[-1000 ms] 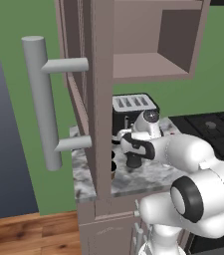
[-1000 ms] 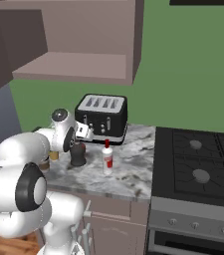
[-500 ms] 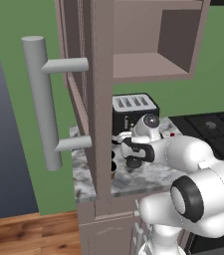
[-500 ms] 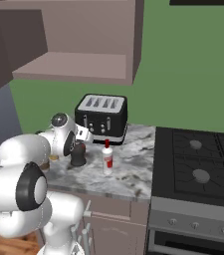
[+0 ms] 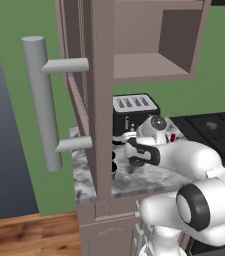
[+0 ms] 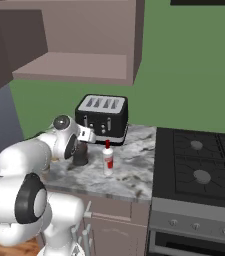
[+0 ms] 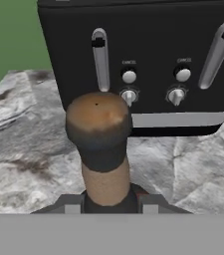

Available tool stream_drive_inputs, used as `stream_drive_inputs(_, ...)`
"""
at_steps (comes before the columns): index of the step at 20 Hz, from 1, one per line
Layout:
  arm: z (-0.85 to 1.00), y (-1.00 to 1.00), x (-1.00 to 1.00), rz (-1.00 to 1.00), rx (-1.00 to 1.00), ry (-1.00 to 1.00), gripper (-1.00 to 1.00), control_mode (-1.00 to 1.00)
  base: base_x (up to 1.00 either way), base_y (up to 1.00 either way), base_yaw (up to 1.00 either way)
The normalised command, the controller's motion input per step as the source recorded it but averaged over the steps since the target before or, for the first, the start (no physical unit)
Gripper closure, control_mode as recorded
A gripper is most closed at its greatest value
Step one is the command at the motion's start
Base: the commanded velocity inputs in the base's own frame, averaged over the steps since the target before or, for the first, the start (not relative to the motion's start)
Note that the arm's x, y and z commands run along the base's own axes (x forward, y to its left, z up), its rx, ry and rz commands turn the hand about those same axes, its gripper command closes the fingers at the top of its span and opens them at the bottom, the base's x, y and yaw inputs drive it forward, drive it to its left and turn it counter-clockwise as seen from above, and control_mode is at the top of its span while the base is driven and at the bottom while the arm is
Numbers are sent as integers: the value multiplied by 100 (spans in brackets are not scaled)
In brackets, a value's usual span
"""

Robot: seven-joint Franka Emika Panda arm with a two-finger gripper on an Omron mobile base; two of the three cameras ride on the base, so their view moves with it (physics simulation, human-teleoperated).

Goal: Sort all alcoholic drinks to one cabinet, and non-alcoholic drinks to the other.

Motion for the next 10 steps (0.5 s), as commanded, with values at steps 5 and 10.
stream_drive_inputs(5, 40, -6, -8, 6, -5, -2, 100, -100, 0, 0, 0)
stream_drive_inputs(10, 54, 0, -13, 5, -7, 1, 100, -100, 0, 0, 0)
